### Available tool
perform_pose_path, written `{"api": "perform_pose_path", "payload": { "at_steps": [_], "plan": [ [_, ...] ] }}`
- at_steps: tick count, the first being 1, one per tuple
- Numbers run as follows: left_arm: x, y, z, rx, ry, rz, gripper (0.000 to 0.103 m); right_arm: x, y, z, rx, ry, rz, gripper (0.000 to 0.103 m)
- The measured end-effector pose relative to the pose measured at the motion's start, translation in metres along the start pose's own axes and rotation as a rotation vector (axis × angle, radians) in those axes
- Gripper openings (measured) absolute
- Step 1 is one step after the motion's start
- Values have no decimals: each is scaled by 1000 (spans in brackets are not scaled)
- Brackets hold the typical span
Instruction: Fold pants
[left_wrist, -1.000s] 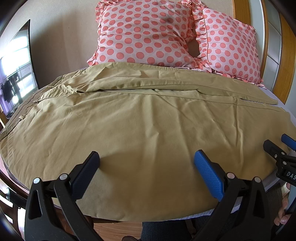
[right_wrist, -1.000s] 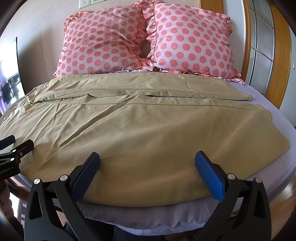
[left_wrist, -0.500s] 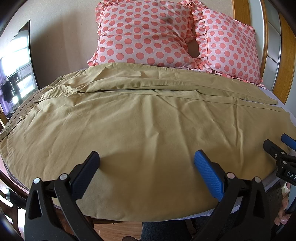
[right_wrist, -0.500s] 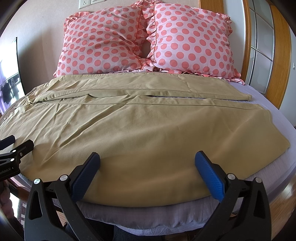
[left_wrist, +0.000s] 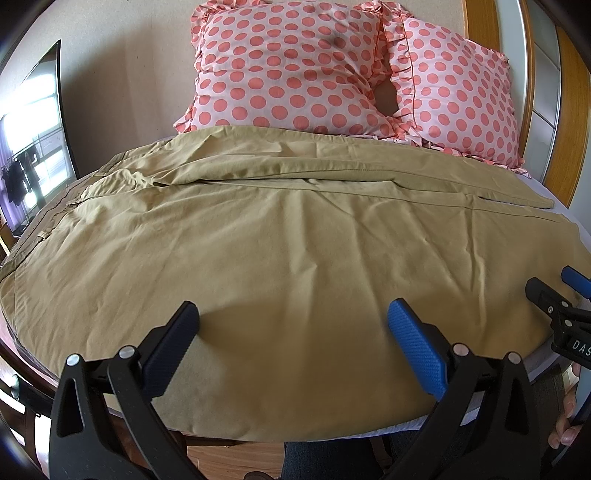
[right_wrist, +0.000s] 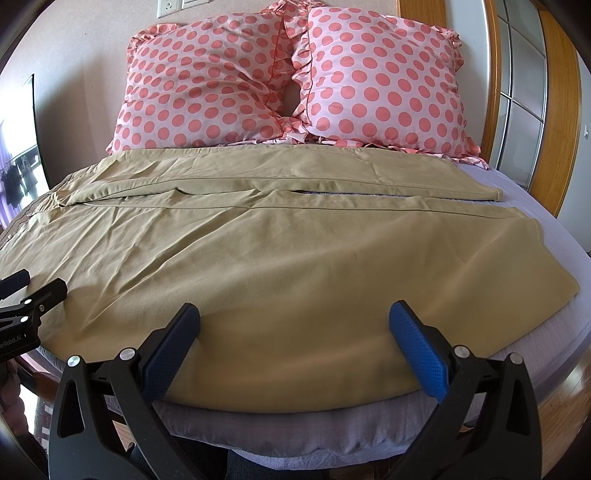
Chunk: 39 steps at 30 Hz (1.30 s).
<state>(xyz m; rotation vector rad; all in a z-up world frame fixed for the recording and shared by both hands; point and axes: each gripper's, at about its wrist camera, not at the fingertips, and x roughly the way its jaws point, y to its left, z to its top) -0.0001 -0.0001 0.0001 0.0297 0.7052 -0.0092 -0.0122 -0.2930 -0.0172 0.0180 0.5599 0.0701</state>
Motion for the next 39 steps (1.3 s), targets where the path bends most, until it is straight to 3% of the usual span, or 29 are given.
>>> {"api": "perform_pose_path", "payload": {
  "at_steps": [28,31,35,39],
  "plan": [
    [0,0,0,6,-2,-4,101,4,0,-8,-31,-19,28,102],
    [1,2,6,17,10,-24,101,6,-13,18,-39,46,41,102],
    [3,6,15,18,18,-16,101,-2,-55,88,24,-56,-75,102],
    [-2,5,25,26,-23,-7,101,60,-113,164,192,41,-182,102]
  ]
}}
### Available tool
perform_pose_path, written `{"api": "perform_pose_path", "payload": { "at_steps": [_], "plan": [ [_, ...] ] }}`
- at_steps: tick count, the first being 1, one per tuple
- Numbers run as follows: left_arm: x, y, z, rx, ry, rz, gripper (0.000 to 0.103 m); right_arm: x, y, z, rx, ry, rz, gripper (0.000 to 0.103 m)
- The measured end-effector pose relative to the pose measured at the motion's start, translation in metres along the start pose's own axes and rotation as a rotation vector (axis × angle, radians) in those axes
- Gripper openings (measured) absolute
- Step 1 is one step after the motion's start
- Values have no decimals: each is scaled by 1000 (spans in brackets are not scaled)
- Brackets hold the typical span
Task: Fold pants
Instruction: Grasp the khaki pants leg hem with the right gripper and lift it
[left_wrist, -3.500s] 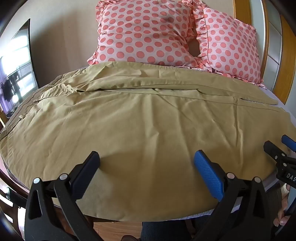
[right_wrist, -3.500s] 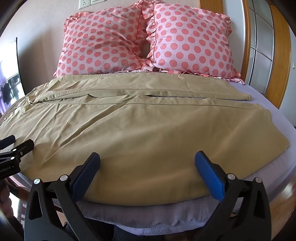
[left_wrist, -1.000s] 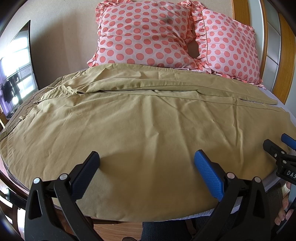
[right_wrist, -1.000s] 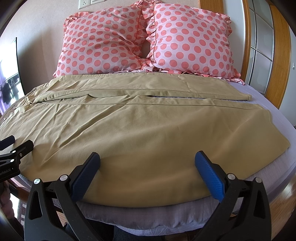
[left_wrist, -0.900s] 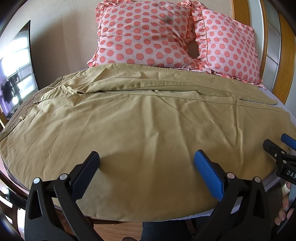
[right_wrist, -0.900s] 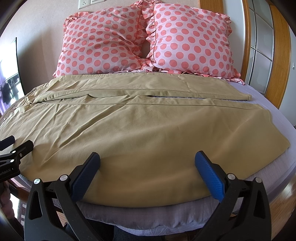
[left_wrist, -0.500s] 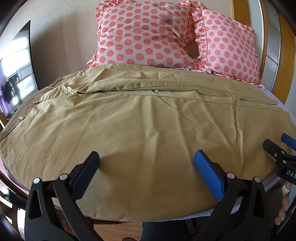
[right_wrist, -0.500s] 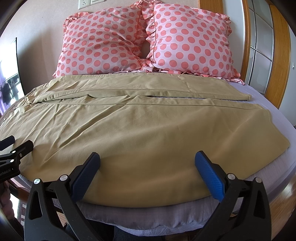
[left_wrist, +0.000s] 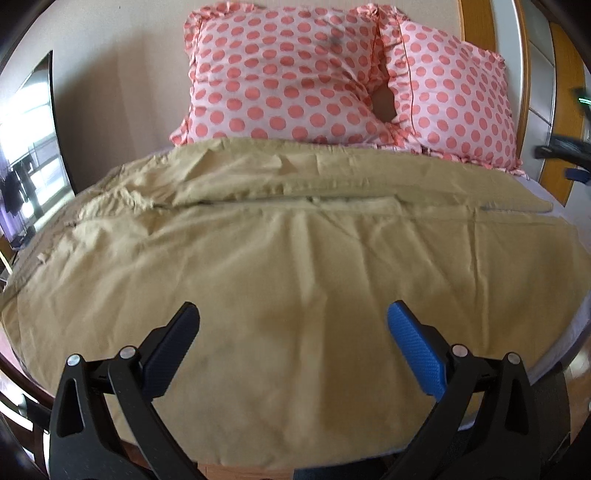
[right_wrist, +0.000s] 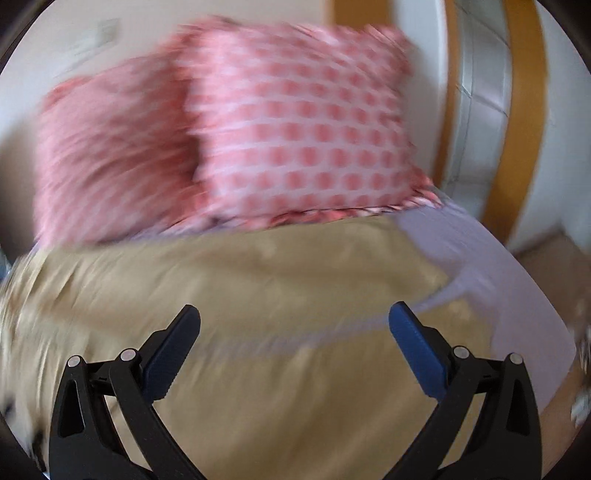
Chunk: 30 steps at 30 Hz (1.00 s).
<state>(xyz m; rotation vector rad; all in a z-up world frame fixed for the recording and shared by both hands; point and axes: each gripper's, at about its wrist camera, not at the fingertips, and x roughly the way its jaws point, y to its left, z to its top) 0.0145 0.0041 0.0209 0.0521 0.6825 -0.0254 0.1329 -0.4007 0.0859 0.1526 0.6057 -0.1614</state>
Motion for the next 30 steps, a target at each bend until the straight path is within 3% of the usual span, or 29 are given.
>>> {"api": "perform_pose_path", "payload": {
  "at_steps": [1,3,4,5,8,11,13,15,18,19,20,25,30],
  "plan": [
    [-1,0,4,2,-14,-5,101,22,-7,18,45,30,-33,102],
    [-3,0,11,11,-38,-13,101,78,-22,54,145,105,-121,85],
    [-4,0,14,20,-52,-16,101,105,-29,67,188,150,-164,69],
    [-5,-1,17,29,-66,-16,101,126,-35,75,229,189,-192,65],
    [-5,-1,24,45,-94,-11,101,184,-55,91,368,279,-238,62],
    [0,2,29,51,-104,-9,101,211,-63,96,441,298,-297,62],
    [6,3,31,52,-98,-7,101,224,-66,97,459,315,-323,62],
    [10,3,32,52,-92,-2,101,231,-64,97,399,311,-397,60],
    [12,5,32,43,-94,2,101,223,-69,88,376,246,-369,36],
    [11,6,32,35,-99,1,101,219,-73,84,376,232,-362,21],
    [9,8,33,27,-104,2,101,212,-85,77,405,209,-329,13],
    [-4,22,37,-23,-133,-12,101,172,-115,53,569,125,-111,5],
    [-23,43,44,-74,-205,-28,101,60,-138,8,639,-61,163,5]
  ]
}}
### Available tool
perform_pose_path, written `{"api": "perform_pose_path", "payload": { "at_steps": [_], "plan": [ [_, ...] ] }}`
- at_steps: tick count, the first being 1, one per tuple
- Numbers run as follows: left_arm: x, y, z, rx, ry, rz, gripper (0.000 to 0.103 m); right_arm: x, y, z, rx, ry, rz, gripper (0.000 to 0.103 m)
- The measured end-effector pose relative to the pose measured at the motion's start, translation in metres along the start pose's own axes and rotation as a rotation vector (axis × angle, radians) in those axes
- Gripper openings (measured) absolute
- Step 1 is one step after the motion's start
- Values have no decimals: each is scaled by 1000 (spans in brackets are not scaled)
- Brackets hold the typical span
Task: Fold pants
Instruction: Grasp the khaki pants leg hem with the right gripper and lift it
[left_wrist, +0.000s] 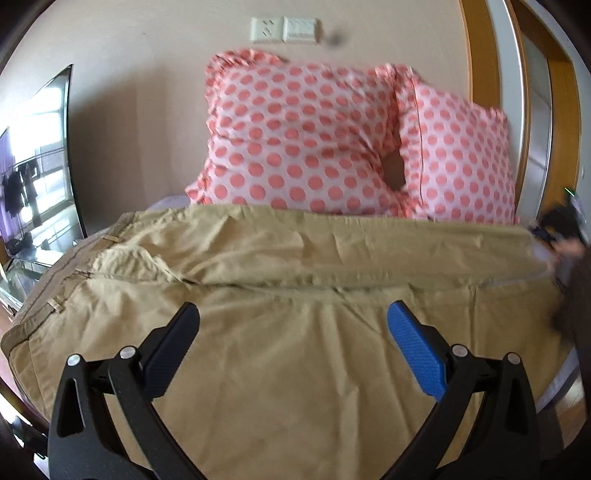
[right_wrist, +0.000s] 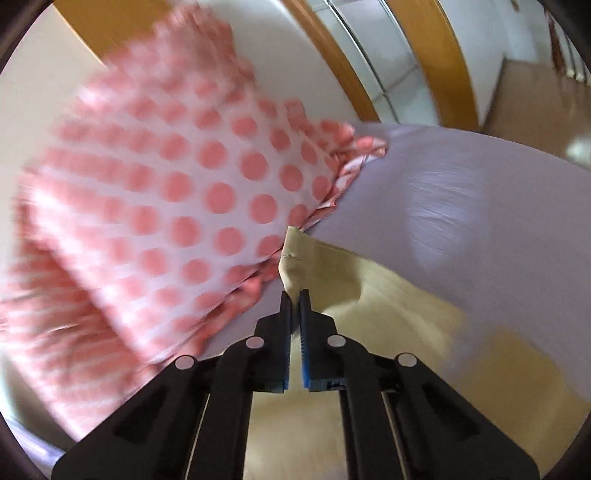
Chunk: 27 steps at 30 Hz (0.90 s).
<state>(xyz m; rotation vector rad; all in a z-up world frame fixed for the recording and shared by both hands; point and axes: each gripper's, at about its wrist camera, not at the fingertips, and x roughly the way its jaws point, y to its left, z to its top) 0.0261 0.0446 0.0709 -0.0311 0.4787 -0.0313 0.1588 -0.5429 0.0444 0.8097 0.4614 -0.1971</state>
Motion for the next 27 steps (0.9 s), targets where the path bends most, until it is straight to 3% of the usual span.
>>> {"api": "perform_pose_path", "payload": {
  "at_steps": [2,5,10,12,14,16,18,19,20,21,27],
  "plan": [
    [-2,11,10,-26,-11,-15,101,-52,-22,-20,17,-18,83,5],
    [-3,28,25,-86,-22,-51,101,-109,-48,-63,51,-3,126,5],
    [-3,42,37,-166,-65,-142,101,-101,-81,-88,133,117,138,7],
    [1,47,41,-188,-48,-158,101,-103,-85,-88,153,134,144,19],
    [7,50,44,-189,-30,-135,101,-102,-84,-84,164,140,156,56],
    [17,57,49,-195,-4,-97,101,-106,-89,-90,171,143,145,64],
    [29,65,53,-210,27,-74,101,-99,-93,-90,192,154,128,63],
    [36,70,56,-221,42,-74,101,-96,-95,-90,203,155,123,51],
    [44,75,59,-239,62,-73,101,-92,-96,-90,209,155,129,18],
    [51,80,64,-260,79,-81,101,-85,-98,-88,200,148,145,1],
    [107,112,88,-348,172,-61,101,-110,-102,-74,180,8,271,2]
  ]
}}
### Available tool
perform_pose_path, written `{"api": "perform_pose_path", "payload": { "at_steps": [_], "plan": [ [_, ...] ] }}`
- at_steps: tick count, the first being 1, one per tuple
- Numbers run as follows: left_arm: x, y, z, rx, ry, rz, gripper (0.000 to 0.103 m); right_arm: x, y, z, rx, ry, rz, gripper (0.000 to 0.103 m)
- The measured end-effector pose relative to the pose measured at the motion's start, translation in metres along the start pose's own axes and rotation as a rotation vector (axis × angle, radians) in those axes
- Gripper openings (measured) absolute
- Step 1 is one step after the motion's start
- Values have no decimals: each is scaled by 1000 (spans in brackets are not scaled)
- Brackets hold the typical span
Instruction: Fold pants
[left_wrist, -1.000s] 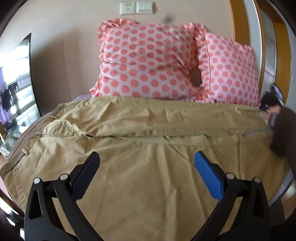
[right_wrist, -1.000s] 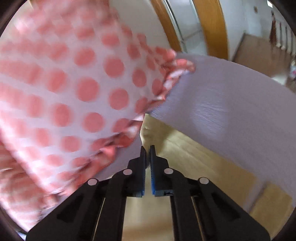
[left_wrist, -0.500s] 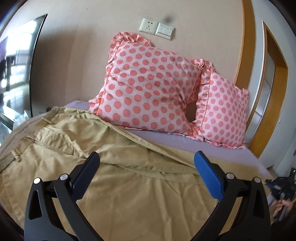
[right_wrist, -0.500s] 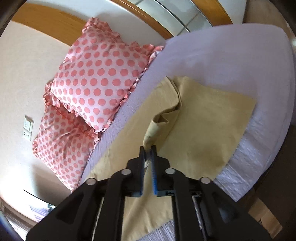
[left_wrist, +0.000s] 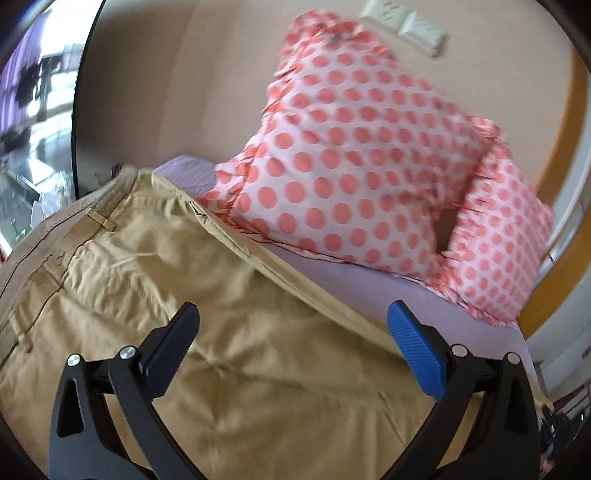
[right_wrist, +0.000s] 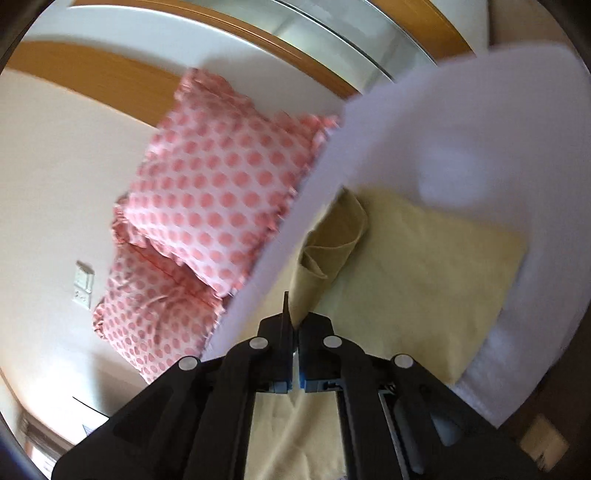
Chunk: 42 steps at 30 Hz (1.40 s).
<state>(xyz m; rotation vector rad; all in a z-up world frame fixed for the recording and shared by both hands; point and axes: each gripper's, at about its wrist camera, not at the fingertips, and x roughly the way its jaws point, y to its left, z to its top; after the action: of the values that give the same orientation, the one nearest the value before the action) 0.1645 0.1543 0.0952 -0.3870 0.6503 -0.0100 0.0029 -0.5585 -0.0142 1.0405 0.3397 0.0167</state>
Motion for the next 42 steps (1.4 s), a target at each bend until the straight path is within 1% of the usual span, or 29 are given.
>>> {"api": "perform_pose_path", "payload": {
  "at_steps": [3,5,7,8,9,10,11,12,13,14,18,20,22,23,24,26,28,30,34,37,40,42],
  "plan": [
    [36,10,20,-47,71,41,100,-2,6,5,-11,-17,21,2],
    [54,14,28,-73,91,54,99,-1,7,6,-15,-22,26,2],
    [79,18,39,-87,116,95,96,0,8,7,-21,-23,29,2],
    [91,20,43,-87,133,117,87,0,7,7,-23,-23,31,2],
    [107,25,46,-104,165,137,71,1,6,7,-20,-22,32,2],
    [118,30,47,-121,193,137,57,2,5,7,-17,-21,33,2],
    [130,38,46,-148,229,131,18,2,5,7,-18,-22,31,2],
    [136,47,43,-193,255,108,5,3,5,7,-12,-20,34,2],
    [132,54,39,-234,248,92,4,4,4,7,-8,-17,38,2],
    [123,58,35,-257,222,72,3,5,4,8,-10,-18,37,2],
    [32,56,7,-188,66,29,3,-6,0,12,-11,-57,26,2],
    [-28,55,-23,-151,2,18,3,-14,-5,14,-12,-77,10,2],
    [-75,60,-60,-140,-15,27,4,-21,-15,15,-5,-92,-21,2],
    [-90,61,-76,-147,-10,30,4,-23,-20,14,-2,-93,-37,2],
    [-105,67,-98,-162,0,34,4,-24,-23,14,-2,-93,-51,2],
    [-114,74,-125,-188,25,38,4,-24,-32,11,-3,-86,-87,2],
    [-121,83,-145,-218,40,45,4,-22,-40,8,14,-75,-106,2],
    [-127,88,-157,-216,40,53,4,-23,-46,6,21,-73,-117,2],
    [-124,87,-160,-218,34,47,4,-27,-48,4,11,-69,-137,2],
    [-125,88,-164,-215,31,42,5,-28,-49,1,-5,-63,-175,2],
    [-128,88,-166,-200,25,35,5,-32,-52,-1,-6,-68,-192,2],
    [-127,89,-165,-198,29,31,9,-33,-50,-1,-33,-62,-217,2]
  ]
}}
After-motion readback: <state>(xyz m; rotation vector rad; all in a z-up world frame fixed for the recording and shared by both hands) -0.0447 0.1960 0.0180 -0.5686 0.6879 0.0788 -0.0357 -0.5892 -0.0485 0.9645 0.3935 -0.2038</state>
